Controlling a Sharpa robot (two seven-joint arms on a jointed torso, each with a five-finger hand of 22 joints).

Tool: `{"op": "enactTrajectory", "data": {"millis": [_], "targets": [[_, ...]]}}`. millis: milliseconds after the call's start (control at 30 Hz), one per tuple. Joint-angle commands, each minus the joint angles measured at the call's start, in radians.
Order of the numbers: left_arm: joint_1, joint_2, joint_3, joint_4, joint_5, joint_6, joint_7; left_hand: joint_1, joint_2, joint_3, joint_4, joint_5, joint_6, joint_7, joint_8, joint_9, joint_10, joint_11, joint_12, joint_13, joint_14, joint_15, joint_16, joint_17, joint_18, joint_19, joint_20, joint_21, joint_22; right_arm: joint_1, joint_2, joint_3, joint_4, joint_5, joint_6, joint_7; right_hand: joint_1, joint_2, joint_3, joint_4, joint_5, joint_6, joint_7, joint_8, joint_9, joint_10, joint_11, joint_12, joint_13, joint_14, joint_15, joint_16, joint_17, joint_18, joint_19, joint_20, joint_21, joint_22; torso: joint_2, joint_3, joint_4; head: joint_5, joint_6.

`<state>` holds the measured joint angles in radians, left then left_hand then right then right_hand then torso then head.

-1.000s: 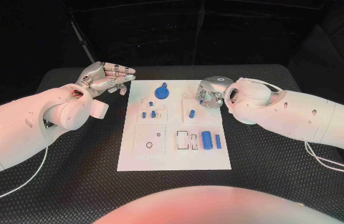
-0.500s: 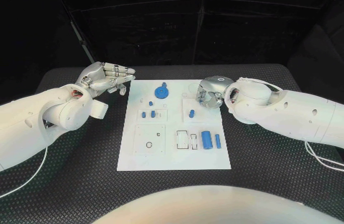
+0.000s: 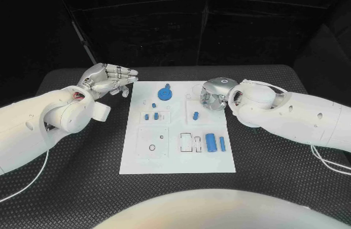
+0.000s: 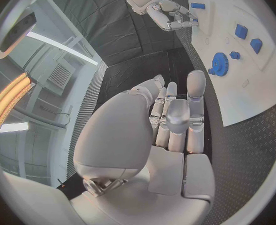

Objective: Assemble the parts on the task board

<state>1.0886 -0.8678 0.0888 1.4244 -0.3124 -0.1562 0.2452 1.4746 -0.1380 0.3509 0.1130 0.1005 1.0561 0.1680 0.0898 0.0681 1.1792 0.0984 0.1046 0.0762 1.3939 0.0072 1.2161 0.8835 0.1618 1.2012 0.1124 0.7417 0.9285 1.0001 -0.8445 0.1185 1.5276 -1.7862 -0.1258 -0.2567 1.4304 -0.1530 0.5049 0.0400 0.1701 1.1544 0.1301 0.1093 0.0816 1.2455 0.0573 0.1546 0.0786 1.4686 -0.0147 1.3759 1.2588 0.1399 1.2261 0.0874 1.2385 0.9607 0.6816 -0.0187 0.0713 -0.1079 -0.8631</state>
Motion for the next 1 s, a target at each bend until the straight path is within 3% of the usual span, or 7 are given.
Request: {"op": "enactTrajectory", "data": {"millis": [33, 367, 1000], "targets": [[0.001, -0.001, 0.001, 0.002, 0.005, -0.001, 0.006, 0.008, 0.002, 0.001, -0.008, 0.002, -0.003, 0.002, -0.006, -0.001, -0.008, -0.001, 0.005, -0.001, -0.005, 0.003, -0.007, -0.001, 0.011, -0.006, 0.001, -0.003, -0.002, -0.005, -0.001, -0.005, 0.006, -0.023, 0.001, -0.012, 0.008, 0.006, 0.002, -0.008, 0.011, 0.006, 0.0, 0.002, -0.002, 0.005, 0.001, 0.0, 0.001, 0.049, -0.006, 0.006, 0.002, -0.017, 0.004, 0.0, 0.007, 0.001, 0.0, 0.0003, -0.0006, -0.001, 0.0], [-0.002, -0.002, 0.001, 0.003, 0.005, -0.001, 0.006, 0.01, 0.002, 0.003, -0.01, 0.002, -0.004, 0.003, -0.006, -0.002, -0.011, 0.0, 0.004, -0.001, -0.006, 0.004, -0.007, -0.002, 0.011, -0.006, 0.001, -0.006, -0.004, -0.006, -0.018, -0.004, 0.041, -0.032, -0.056, -0.016, 0.012, 0.011, 0.004, -0.02, 0.032, 0.005, 0.003, -0.002, -0.004, 0.004, 0.003, -0.003, 0.0, 0.05, -0.005, 0.009, 0.005, -0.018, 0.007, 0.0, 0.011, 0.006, -0.001, -0.0001, -0.0005, 0.0, 0.001], [-0.004, -0.005, 0.001, 0.003, 0.005, -0.001, 0.005, 0.012, 0.002, 0.005, -0.013, 0.002, -0.005, 0.004, -0.007, -0.002, -0.016, 0.001, 0.003, -0.002, -0.007, 0.005, -0.009, -0.005, 0.011, -0.008, 0.001, -0.011, -0.007, -0.005, -0.063, -0.003, 0.113, -0.007, -0.096, -0.014, 0.014, 0.009, 0.005, -0.027, 0.039, 0.002, 0.005, -0.006, -0.006, 0.001, 0.005, -0.006, -0.001, 0.05, -0.003, 0.01, 0.005, -0.018, 0.008, 0.0, 0.013, 0.009, -0.001, -0.0007, 0.0005, 0.0, 0.0]]}}
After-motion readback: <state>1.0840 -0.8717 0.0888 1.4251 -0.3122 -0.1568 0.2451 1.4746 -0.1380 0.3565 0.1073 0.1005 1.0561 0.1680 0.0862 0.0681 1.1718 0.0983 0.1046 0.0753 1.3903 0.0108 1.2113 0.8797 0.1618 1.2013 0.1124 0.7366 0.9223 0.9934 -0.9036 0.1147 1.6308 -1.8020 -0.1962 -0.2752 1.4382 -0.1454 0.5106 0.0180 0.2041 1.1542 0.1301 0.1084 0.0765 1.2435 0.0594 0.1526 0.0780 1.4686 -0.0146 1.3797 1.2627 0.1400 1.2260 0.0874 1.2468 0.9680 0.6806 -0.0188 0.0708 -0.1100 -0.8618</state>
